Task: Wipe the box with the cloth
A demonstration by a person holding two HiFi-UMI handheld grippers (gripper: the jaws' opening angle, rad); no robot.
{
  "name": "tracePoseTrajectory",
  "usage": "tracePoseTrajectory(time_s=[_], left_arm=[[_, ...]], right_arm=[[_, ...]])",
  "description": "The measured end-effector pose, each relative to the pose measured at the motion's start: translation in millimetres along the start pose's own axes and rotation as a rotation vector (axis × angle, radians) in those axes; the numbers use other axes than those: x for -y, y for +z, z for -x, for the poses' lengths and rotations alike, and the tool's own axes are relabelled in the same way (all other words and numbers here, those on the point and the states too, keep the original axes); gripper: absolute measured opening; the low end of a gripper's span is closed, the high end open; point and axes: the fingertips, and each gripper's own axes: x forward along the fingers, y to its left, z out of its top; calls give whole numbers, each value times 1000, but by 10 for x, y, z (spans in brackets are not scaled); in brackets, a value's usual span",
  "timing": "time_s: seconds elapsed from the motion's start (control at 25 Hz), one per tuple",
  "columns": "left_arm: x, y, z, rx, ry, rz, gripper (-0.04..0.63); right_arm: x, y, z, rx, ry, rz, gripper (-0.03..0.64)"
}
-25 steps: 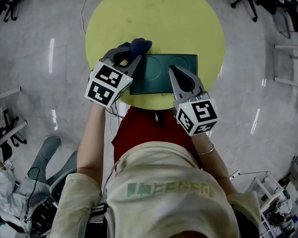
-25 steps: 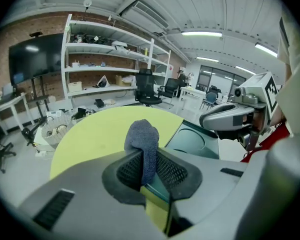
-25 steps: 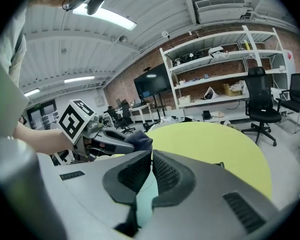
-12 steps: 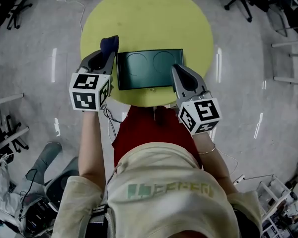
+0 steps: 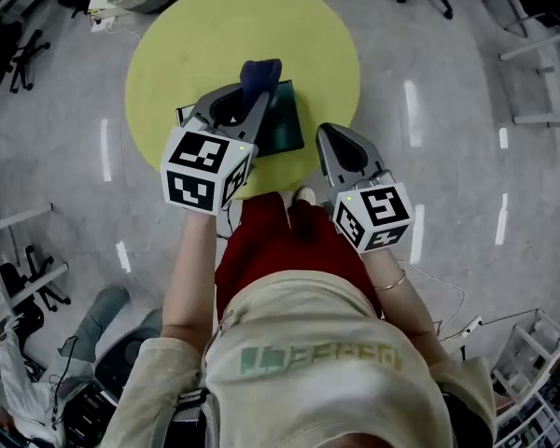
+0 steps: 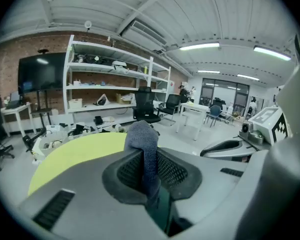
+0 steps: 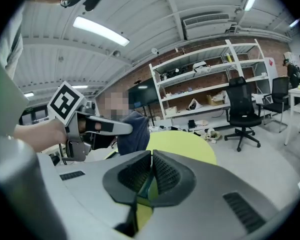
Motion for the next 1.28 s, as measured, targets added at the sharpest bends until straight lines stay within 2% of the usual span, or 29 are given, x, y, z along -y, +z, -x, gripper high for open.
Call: tracePoseTrajectory(time_s=[0.2, 0.4, 0.76, 1.04, 1.28], left_arm=[[425, 75, -362, -11, -86, -9, 61], [401, -167, -601, -69, -93, 34, 61], [-336, -634, -568, -169, -17, 27, 61], [-845, -821, -289, -189, 45, 43, 61], [-1270, -1023, 62, -210, 131, 58, 61]], right_arm=[[250, -93, 225, -15, -54, -31, 38], [338, -137, 249, -43, -69, -45, 38], [-66, -151, -379, -104, -8, -16, 38], [-402, -147, -795, -136, 49, 9, 38], [-736, -155, -1087, -150, 116, 32, 38]])
